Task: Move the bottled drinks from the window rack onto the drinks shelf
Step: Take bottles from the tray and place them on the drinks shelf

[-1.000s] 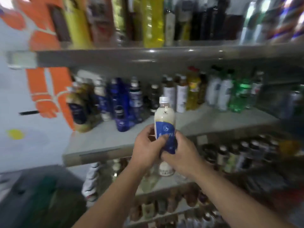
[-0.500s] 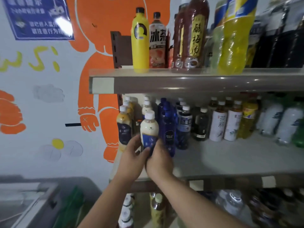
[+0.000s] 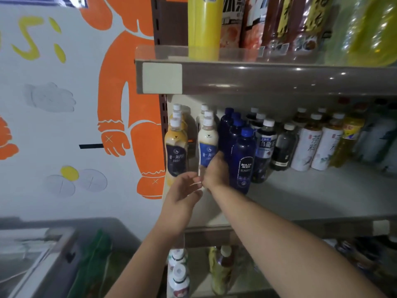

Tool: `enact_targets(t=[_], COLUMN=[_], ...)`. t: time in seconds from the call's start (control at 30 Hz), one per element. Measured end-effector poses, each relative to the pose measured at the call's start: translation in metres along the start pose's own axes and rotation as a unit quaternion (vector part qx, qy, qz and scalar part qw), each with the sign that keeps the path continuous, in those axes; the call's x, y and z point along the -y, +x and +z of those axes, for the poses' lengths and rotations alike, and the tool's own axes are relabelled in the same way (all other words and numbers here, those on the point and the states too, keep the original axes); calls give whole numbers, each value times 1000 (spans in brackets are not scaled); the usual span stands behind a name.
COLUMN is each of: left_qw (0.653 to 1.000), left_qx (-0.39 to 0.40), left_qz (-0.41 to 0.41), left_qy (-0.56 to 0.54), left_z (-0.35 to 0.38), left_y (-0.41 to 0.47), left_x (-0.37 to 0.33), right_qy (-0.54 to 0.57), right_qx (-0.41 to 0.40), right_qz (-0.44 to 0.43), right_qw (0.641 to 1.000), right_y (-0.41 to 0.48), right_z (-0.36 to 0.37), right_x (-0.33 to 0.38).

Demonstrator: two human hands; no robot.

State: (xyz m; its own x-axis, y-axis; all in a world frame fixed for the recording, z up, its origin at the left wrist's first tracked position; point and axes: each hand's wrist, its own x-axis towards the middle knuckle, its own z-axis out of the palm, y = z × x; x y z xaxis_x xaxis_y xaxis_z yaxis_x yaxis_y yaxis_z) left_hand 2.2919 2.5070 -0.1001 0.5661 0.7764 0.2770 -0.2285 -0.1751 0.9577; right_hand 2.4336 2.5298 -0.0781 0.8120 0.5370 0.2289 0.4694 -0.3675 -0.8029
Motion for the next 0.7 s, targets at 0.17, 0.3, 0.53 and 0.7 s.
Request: enact_targets(t=[0.17,0.3,0.53,0.7], left_qw=[999,998,996,990], left_qx=[-13,-43,-30,50], left_qz=[26,47,-15,-121], left_qy=[16,-20,-77,-47], left_z=[10,24,80,167], left_y=[3,-5,-64,-152], left_x=[-10,-15,7,91], right_qy=[-16,-33,124,65], right_qx=[26,39,-41,-72], right_qz=[15,-38,-172,-87], right_qw=[999,998,976,991], right_y=[-10,-41,-132,-184], right_z=[-4,-31,-130,-170], right_x=[-3,-8,-97,-225])
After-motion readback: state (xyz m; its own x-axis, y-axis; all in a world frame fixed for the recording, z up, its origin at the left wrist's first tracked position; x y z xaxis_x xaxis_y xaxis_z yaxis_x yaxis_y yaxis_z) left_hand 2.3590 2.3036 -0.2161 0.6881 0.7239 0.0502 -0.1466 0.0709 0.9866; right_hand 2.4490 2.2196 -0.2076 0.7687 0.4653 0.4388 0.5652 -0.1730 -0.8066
